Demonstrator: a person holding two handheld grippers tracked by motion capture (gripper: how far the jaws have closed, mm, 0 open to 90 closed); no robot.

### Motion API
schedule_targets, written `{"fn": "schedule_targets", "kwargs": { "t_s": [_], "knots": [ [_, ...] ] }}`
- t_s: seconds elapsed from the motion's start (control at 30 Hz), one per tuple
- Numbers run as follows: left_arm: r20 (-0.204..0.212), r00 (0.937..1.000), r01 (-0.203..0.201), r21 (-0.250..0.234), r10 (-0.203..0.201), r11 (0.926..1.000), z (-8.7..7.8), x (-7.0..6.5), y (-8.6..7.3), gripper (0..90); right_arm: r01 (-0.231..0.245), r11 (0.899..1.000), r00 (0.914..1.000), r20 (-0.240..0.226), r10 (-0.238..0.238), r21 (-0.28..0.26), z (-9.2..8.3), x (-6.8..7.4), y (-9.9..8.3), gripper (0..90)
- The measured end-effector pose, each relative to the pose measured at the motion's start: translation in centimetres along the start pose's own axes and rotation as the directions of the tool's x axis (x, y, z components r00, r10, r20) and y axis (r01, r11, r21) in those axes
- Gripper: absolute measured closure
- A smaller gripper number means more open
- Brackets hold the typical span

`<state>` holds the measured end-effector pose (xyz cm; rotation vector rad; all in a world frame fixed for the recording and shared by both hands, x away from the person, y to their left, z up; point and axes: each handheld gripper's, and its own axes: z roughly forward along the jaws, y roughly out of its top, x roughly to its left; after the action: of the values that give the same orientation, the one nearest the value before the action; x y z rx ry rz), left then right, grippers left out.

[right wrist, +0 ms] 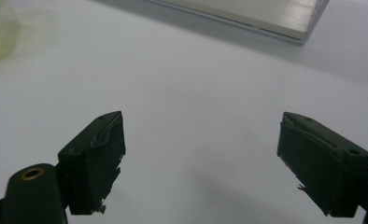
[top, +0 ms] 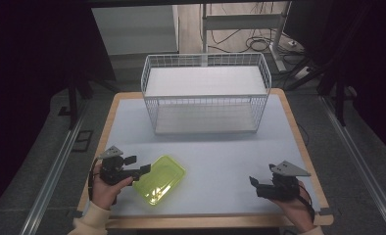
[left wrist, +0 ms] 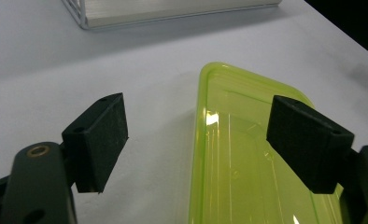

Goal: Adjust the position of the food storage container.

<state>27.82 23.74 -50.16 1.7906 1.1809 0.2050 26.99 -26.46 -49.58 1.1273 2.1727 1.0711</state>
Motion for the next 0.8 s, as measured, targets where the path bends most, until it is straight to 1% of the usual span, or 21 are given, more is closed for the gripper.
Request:
{"fn": "schedule_targets", "kwargs": {
  "t_s": [0.2,0.23,0.27,0.33,0.4,0.5,0.53,0.6,0.63,0.67,0.7,0.73,0.77,0.8],
  "knots": [
    [0.009,0.9999,-0.008,0.0,0.008,1.0,0.0,-0.3,0.3,20.5,0.013,1.0,0.9998,0.018,-0.013,0.004,-0.2,0.1,-0.1,16.8],
    [0.011,0.9998,-0.017,-0.001,0.017,0.9999,-0.1,-0.4,0.4,20.9,0.023,1.0,0.9992,0.034,-0.024,0.015,-0.1,0.1,-0.1,17.0],
    [0.013,0.9998,-0.017,-0.004,0.017,0.9998,-0.1,-0.5,0.4,21.1,0.029,0.999,0.9987,0.042,-0.03,0.022,0.0,0.1,-0.1,17.1],
    [0.017,0.9998,-0.014,-0.008,0.014,0.9999,-0.2,-0.5,0.4,21.3,0.032,0.999,0.9985,0.044,-0.033,0.026,0.1,0.2,-0.2,17.2],
    [0.026,0.9994,-0.022,-0.01,0.022,0.9997,-0.5,-0.8,0.5,24.7,0.047,0.998,0.9977,0.048,-0.049,0.033,0.1,0.3,-0.2,17.3],
    [0.025,0.9993,-0.027,-0.011,0.028,0.9996,-0.7,-0.9,0.7,33.8,0.055,0.998,0.9968,0.055,-0.057,0.036,0.1,0.4,-0.2,17.4],
    [0.018,0.9996,-0.02,-0.014,0.02,0.9997,-0.9,-1.1,0.8,39.7,0.058,0.998,0.9966,0.057,-0.06,0.037,0.1,0.4,-0.2,17.5],
    [0.034,0.9992,-0.019,-0.025,0.02,0.9995,-1.3,-1.2,1.0,48.8,0.061,0.997,0.9962,0.061,-0.063,0.04,0.2,0.4,-0.2,17.5],
    [0.034,0.9992,-0.019,-0.025,0.02,0.9995,-1.3,-1.2,1.0,57.0,0.062,0.997,0.996,0.061,-0.064,0.041,0.2,0.4,-0.2,17.5],
    [0.058,0.998,-0.024,-0.032,0.026,0.9992,-1.6,-1.5,1.2,65.1,0.061,0.997,0.996,0.063,-0.064,0.045,0.2,0.4,-0.3,17.5],
    [0.058,0.998,-0.024,-0.032,0.026,0.9992,-1.6,-1.5,1.2,71.1,0.061,0.997,0.996,0.063,-0.064,0.045,0.2,0.4,-0.3,17.5],
    [0.091,0.9952,-0.031,-0.026,0.034,0.9992,-1.8,-1.8,1.4,79.1,0.061,0.997,0.9959,0.064,-0.064,0.051,0.3,0.3,-0.3,17.5],
    [0.091,0.9952,-0.031,-0.026,0.034,0.9992,-1.8,-1.8,1.4,83.0,0.062,0.997,0.9958,0.065,-0.065,0.052,0.3,0.3,-0.3,17.5],
    [0.125,0.9912,-0.043,-0.013,0.044,0.999,-1.8,-2.5,1.5,86.6,0.063,0.997,0.9956,0.066,-0.067,0.053,0.3,0.3,-0.3,17.5]
  ]
}}
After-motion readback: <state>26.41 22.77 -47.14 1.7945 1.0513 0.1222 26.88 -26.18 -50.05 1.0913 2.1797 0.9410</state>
